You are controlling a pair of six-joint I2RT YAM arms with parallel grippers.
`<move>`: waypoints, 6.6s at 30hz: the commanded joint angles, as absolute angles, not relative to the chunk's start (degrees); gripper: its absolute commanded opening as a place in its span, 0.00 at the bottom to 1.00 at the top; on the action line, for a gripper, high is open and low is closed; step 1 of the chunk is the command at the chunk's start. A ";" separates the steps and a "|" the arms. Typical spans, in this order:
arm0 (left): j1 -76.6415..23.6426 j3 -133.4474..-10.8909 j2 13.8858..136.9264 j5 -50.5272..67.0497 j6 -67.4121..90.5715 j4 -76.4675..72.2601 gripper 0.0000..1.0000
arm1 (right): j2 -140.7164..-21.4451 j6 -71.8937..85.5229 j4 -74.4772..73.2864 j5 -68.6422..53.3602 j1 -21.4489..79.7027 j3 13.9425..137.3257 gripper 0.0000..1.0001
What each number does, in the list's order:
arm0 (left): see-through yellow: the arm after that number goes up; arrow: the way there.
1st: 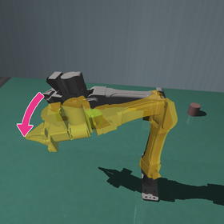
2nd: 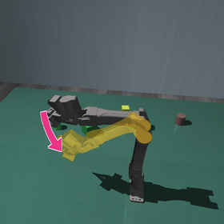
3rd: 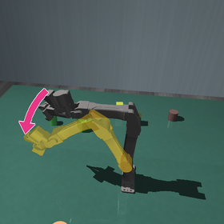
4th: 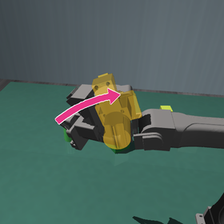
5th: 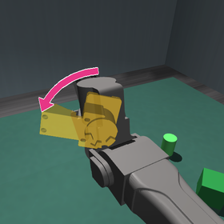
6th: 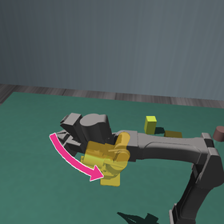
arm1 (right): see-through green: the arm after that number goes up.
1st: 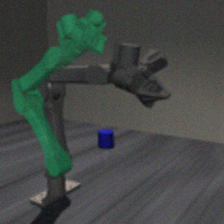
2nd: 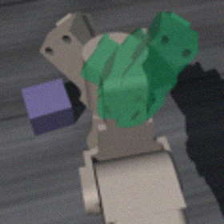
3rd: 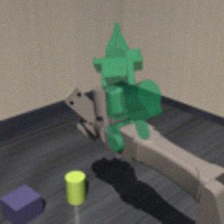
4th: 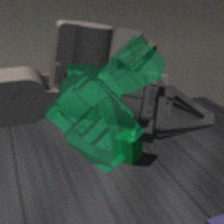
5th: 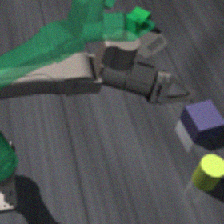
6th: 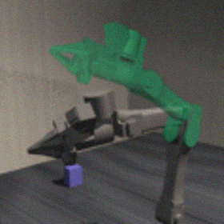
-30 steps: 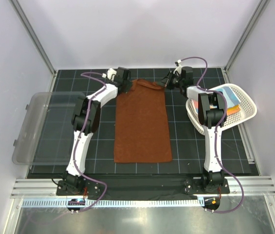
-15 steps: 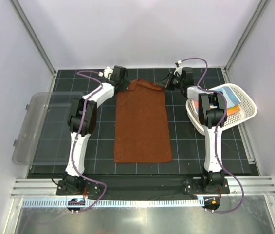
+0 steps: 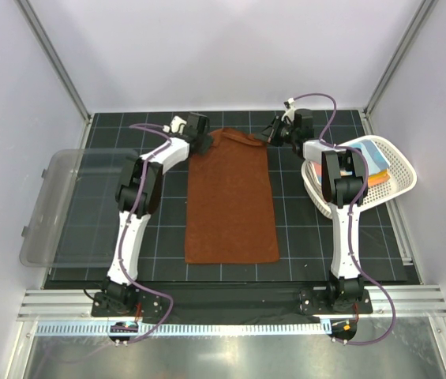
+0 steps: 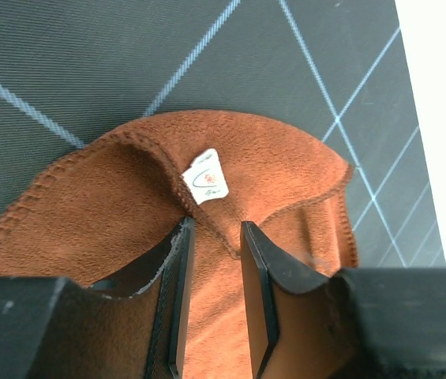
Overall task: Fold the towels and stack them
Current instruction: Fold the towel
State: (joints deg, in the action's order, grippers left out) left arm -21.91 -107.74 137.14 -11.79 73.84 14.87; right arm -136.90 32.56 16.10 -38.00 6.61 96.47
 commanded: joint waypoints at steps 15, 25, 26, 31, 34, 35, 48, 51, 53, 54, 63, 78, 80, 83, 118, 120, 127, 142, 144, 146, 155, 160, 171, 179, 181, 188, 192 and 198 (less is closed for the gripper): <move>-21.89 -110.74 139.31 -13.19 76.11 15.12 0.17 | -134.82 30.15 16.79 -37.71 6.24 96.94 0.01; -20.74 -109.70 135.10 -11.86 73.75 13.10 0.00 | -134.04 29.36 15.12 -37.79 6.33 97.91 0.01; -20.48 -109.25 134.22 -11.87 73.39 13.10 0.00 | -133.51 29.44 14.94 -38.05 6.24 97.91 0.01; -19.69 -105.12 129.30 -11.51 70.67 12.31 0.00 | -127.99 29.45 14.07 -40.07 6.85 95.89 0.01; -19.25 -102.58 126.31 -11.25 68.21 12.30 0.00 | -124.47 28.39 12.83 -41.31 7.82 90.82 0.01; -19.07 -101.18 125.52 -10.99 68.03 12.22 0.00 | -121.84 27.69 11.70 -41.31 8.08 89.40 0.01; -17.40 -83.67 116.63 10.26 57.06 0.88 0.10 | -107.94 19.16 0.35 -34.90 14.32 71.20 0.01; -17.75 -83.24 116.64 11.87 52.84 3.07 0.28 | -106.96 18.81 0.35 -32.96 15.29 68.47 0.01; -17.75 -78.85 113.65 10.64 51.08 3.17 0.37 | -106.96 18.72 -1.21 -33.14 15.55 68.03 0.01; -17.75 -77.71 112.51 10.03 50.28 3.16 0.39 | -106.88 18.63 -1.32 -33.13 15.56 68.03 0.01; -17.84 -76.20 113.81 16.34 45.97 -1.40 0.49 | -107.40 20.55 -0.44 -27.34 15.21 71.18 0.01; -19.51 -79.89 118.83 13.81 45.79 -3.34 0.54 | -116.27 26.98 1.67 -22.77 12.49 83.39 0.01; -19.86 -79.54 118.13 12.49 45.27 -2.11 0.54 | -117.86 27.59 1.84 -22.06 11.95 84.20 0.01; -20.65 -79.28 117.16 9.15 43.69 -0.44 0.55 | -119.00 28.82 2.63 -21.88 11.25 84.90 0.01; -22.24 -85.69 121.29 3.69 43.85 2.11 0.58 | -127.00 32.34 3.16 -19.51 8.70 88.42 0.01; -22.15 -86.04 122.16 3.43 46.48 2.29 0.58 | -126.91 32.34 3.34 -19.60 8.79 88.33 0.01; -22.15 -77.03 118.14 -0.60 60.80 -7.61 0.59 | -126.65 32.17 3.60 -19.86 8.70 88.24 0.01; -22.41 -71.54 117.95 -4.48 78.57 -17.58 0.54 | -127.53 32.43 3.60 -19.95 8.44 88.24 0.01; -22.41 -72.15 118.56 -4.57 79.89 -16.79 0.51 | -127.53 32.34 3.69 -20.04 8.18 88.16 0.01; -22.76 -71.81 118.30 -5.88 80.42 -14.87 0.47 | -127.62 32.26 3.60 -20.13 8.17 88.24 0.01; -25.75 -68.29 114.17 -14.41 82.96 -11.78 0.47 | -127.71 32.43 3.69 -20.57 8.09 88.24 0.01; -25.75 -67.59 115.66 -13.97 85.16 -14.84 0.46 | -127.44 32.26 3.52 -20.74 8.09 88.24 0.01; -25.66 -67.24 117.24 -14.94 88.59 -16.34 0.44 | -127.27 31.90 3.16 -20.83 8.09 88.24 0.01; -25.75 -67.85 118.04 -14.85 90.17 -17.31 0.42 | -127.44 31.55 3.08 -20.57 8.00 88.42 0.01; -25.75 -67.85 118.21 -14.85 90.61 -17.40 0.41 | -127.27 31.47 2.99 -20.57 8.00 88.42 0.01; -25.75 -67.68 119.18 -14.68 91.84 -18.28 0.38 | -126.91 31.20 2.99 -20.48 8.00 88.33 0.01; -25.75 -67.76 119.97 -14.77 92.55 -19.50 0.38 | -126.91 31.20 2.90 -20.48 8.00 88.42 0.01; -25.66 -67.59 120.94 -14.85 93.34 -21.53 0.37 | -126.91 30.76 2.81 -20.48 8.00 88.16 0.01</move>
